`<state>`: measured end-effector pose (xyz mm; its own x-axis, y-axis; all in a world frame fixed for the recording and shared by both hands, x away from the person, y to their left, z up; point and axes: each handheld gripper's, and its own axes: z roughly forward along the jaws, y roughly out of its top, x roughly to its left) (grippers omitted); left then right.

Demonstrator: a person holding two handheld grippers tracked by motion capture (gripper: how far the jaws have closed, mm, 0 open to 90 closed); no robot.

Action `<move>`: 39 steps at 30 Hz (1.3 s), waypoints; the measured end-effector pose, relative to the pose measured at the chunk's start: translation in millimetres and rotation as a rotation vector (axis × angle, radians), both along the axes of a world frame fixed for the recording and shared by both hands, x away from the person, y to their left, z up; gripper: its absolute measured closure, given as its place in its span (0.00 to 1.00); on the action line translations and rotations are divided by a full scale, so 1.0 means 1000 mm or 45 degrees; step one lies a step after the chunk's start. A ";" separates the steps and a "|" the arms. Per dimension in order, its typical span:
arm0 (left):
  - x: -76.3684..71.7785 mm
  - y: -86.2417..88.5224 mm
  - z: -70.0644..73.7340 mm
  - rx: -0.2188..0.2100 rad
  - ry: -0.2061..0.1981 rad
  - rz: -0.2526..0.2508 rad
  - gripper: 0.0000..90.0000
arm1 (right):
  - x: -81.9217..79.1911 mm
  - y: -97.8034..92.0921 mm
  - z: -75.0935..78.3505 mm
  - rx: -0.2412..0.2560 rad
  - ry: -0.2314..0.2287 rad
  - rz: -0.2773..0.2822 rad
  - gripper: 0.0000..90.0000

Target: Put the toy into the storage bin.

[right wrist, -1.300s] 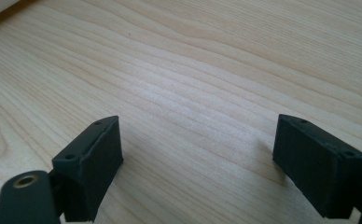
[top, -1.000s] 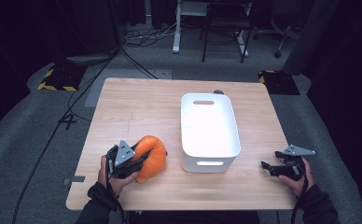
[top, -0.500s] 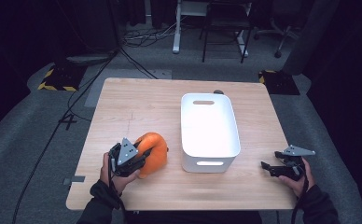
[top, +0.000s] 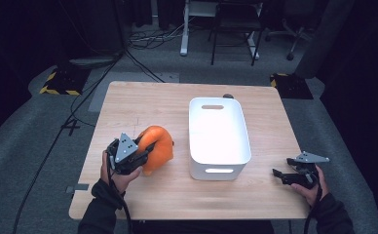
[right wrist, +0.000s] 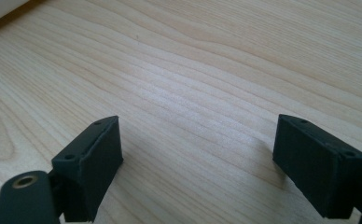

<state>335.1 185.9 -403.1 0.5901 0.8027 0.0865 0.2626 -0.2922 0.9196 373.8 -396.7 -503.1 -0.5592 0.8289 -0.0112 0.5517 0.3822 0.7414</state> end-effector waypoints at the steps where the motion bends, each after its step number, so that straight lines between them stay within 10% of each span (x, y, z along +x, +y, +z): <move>1: 0.001 0.001 0.002 -0.004 -0.005 0.006 0.67 | 0.000 0.000 0.000 -0.003 0.000 0.001 0.17; 39: 0.033 -0.011 0.084 0.004 -0.179 0.011 0.67 | 0.000 0.000 0.000 0.000 0.000 0.000 0.17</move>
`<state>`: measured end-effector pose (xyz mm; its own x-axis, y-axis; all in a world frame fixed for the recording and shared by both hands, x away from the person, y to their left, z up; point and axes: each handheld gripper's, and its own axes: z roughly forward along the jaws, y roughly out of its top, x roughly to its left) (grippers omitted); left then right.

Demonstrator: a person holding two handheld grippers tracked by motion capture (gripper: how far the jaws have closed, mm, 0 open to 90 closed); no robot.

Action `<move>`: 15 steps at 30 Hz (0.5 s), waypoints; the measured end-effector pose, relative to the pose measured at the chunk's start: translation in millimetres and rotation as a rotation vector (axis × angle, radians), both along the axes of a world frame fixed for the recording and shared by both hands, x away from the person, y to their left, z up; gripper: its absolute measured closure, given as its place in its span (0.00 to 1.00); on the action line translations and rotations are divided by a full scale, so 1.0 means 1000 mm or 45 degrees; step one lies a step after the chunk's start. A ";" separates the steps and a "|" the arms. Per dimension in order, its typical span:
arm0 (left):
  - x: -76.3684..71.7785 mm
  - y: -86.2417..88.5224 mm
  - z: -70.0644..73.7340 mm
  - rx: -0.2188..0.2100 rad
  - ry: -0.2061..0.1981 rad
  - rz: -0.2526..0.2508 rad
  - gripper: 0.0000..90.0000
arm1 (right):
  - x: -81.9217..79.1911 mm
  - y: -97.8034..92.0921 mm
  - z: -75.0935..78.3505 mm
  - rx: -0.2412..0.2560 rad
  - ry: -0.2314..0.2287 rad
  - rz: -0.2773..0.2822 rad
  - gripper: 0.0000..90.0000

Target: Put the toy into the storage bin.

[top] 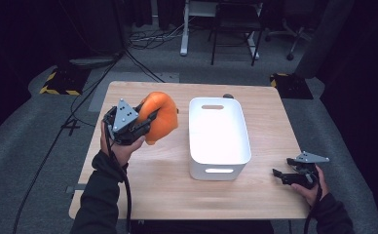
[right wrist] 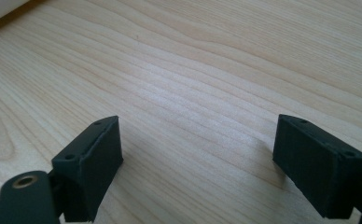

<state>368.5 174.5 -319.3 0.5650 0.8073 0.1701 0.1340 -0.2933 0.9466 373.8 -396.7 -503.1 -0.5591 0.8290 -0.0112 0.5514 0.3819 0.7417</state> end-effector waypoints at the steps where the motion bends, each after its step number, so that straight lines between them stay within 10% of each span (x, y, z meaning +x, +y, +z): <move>1: 0.000 0.000 0.000 0.000 0.000 0.000 0.67 | 0.000 0.000 0.000 -0.002 -0.001 0.001 0.17; 15: 0.003 -0.018 0.019 -0.003 -0.026 -0.046 0.67 | 0.000 0.000 0.000 0.000 0.000 0.000 0.17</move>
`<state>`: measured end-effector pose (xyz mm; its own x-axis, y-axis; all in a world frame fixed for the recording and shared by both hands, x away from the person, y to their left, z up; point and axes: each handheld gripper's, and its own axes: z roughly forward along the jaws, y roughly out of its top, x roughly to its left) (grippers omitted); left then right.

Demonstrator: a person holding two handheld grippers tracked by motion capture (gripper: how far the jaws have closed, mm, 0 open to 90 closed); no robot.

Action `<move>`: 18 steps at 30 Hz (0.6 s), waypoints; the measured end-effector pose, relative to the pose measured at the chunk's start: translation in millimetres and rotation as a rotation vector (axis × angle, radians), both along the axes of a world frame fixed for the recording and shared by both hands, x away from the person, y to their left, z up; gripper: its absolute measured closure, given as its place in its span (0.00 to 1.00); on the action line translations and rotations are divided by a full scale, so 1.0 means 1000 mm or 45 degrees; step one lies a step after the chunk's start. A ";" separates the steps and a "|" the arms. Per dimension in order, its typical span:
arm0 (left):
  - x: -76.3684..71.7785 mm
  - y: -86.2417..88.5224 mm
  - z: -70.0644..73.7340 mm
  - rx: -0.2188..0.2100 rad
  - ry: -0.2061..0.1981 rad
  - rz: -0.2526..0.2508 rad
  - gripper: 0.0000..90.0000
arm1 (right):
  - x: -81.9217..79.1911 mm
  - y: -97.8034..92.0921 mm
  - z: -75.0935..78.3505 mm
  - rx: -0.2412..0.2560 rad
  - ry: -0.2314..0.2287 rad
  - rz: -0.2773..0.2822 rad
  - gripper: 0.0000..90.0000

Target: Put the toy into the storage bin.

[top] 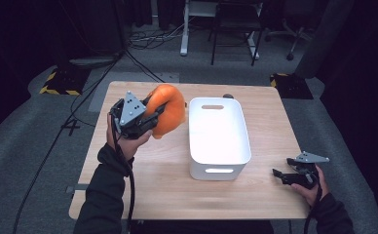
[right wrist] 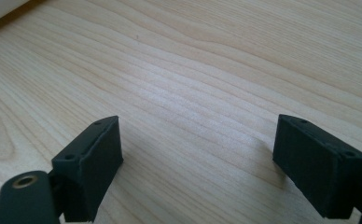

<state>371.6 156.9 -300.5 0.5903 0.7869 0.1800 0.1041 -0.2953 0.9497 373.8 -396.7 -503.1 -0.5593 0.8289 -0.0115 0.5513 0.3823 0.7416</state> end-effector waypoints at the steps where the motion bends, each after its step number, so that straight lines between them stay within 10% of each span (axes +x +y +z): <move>1: 0.001 -0.003 0.002 -0.006 -0.006 -0.008 0.67 | 0.000 0.000 0.000 -0.001 -0.001 0.001 0.17; 18: 0.002 -0.030 0.021 0.005 -0.045 -0.085 0.67 | 0.000 0.000 0.000 -0.002 -0.002 0.004 0.17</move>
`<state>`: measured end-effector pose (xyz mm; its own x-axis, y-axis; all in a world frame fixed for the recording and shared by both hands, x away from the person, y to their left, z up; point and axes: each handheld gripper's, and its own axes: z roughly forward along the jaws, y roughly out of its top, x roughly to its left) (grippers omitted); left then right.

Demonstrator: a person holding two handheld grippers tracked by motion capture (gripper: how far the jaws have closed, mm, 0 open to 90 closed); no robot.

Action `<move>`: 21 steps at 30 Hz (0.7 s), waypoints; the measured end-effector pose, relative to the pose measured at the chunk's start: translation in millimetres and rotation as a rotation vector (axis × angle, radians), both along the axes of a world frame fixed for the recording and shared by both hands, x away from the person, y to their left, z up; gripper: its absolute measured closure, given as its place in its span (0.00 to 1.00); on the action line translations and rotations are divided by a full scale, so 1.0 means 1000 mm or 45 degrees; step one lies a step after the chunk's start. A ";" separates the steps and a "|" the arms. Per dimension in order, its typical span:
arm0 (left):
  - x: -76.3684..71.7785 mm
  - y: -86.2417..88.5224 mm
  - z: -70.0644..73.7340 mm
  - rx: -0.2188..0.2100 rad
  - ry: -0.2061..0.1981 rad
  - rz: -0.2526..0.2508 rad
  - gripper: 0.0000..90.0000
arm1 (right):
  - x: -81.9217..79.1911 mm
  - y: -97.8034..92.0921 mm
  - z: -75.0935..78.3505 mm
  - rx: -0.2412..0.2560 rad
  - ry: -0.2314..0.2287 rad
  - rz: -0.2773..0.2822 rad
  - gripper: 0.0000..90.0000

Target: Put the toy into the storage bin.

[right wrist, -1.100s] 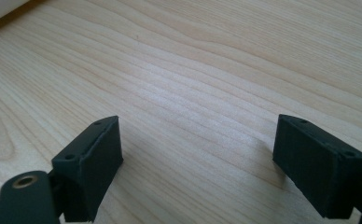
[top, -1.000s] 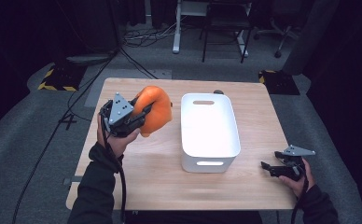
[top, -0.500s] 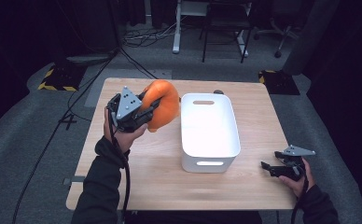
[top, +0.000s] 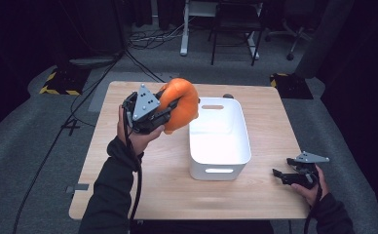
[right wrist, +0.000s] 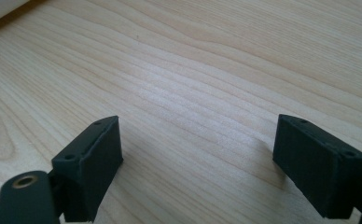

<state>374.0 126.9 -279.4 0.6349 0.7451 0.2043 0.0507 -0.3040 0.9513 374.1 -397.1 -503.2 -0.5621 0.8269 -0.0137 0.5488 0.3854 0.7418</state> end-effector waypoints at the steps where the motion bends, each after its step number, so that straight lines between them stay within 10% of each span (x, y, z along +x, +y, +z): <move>1: 0.000 -0.001 0.001 0.007 -0.002 -0.003 0.67 | 0.000 0.000 0.000 0.000 0.000 0.000 0.17; 21: 0.004 -0.031 0.001 0.011 0.011 -0.106 0.67 | 0.000 0.000 0.000 0.001 0.000 0.001 0.17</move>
